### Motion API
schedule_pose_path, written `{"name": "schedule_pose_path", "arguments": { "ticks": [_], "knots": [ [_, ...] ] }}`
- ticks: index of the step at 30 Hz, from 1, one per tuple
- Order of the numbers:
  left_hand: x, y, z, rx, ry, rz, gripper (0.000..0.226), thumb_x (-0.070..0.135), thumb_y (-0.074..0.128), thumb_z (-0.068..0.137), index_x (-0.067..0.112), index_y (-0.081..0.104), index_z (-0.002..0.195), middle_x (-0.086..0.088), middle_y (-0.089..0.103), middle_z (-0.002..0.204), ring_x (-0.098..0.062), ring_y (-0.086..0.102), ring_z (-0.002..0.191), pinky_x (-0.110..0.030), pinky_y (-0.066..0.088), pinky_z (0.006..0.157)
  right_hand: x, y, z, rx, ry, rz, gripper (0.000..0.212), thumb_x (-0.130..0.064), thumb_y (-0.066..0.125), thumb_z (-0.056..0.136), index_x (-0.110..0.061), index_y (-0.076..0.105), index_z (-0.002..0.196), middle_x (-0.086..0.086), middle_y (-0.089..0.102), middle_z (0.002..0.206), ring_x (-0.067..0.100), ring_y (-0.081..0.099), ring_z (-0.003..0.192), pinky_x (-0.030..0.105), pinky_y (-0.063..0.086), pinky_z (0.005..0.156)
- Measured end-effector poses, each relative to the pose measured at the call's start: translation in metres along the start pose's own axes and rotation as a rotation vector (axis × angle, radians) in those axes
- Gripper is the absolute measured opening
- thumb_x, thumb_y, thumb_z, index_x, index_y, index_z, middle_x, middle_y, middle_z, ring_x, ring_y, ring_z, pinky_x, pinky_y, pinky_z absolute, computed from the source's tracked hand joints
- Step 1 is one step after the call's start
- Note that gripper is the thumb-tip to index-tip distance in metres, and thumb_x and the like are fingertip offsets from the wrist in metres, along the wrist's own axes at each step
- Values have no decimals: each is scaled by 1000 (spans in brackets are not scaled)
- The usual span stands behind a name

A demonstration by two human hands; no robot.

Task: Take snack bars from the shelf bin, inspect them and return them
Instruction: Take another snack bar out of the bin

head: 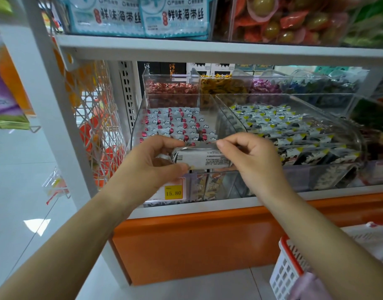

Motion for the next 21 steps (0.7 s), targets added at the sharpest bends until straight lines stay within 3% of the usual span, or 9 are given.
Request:
{"name": "schedule_pose_path", "arguments": {
  "ticks": [2,4,7,11,14,18,21],
  "knots": [
    [1,-2,0,9,-5,39,30,31,70,69,23,65,98,-3,70,92,-12,69,78,-18,55,68,-2,1,-1,-4,-23,-6,14,-16,61,88,-20,68,77,-11,64,69,-1,59,67,10,43,61],
    [2,-4,1,51,17,93,24,37,69,68,22,68,87,2,71,81,-10,67,73,-17,54,63,-4,3,-2,-27,-52,-19,14,-15,62,88,-16,69,76,-7,65,68,0,58,64,8,41,58],
    [5,-8,3,60,30,162,8,29,70,74,21,70,76,3,72,76,-15,68,74,-26,58,69,-4,4,-3,-58,-48,-4,12,-16,62,88,-13,71,80,-2,68,73,5,61,67,15,46,60],
    [7,-14,5,-5,-6,130,30,34,70,61,7,71,74,-4,72,74,-15,67,66,-19,56,59,-4,5,-3,-85,-42,9,13,-15,63,87,-14,73,79,-1,70,75,9,63,70,22,50,63],
    [6,-17,6,-18,-39,111,29,25,70,69,-3,68,74,-15,69,78,-14,65,62,-17,53,53,-6,8,-5,-119,-44,20,14,-16,63,87,-18,73,78,-4,71,75,6,64,70,24,52,64],
    [6,-22,6,-29,-18,196,22,24,69,76,2,72,73,-21,68,80,-27,67,72,-15,53,55,-8,10,-6,-138,-33,45,16,-16,63,87,-24,72,77,-6,70,76,8,64,70,26,52,63],
    [8,-25,5,-39,8,256,16,21,68,79,9,74,69,-12,70,73,-21,67,64,-15,52,53,-10,11,-7,-165,-26,50,18,-16,63,86,-29,71,76,-9,70,78,6,65,71,23,52,62]
  ]
}}
Point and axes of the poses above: each hand's wrist, its own z-axis towards the middle knuckle, its own y-axis out of the palm, x = y × z, the point moved 3 cm from there along z, towards the middle knuckle
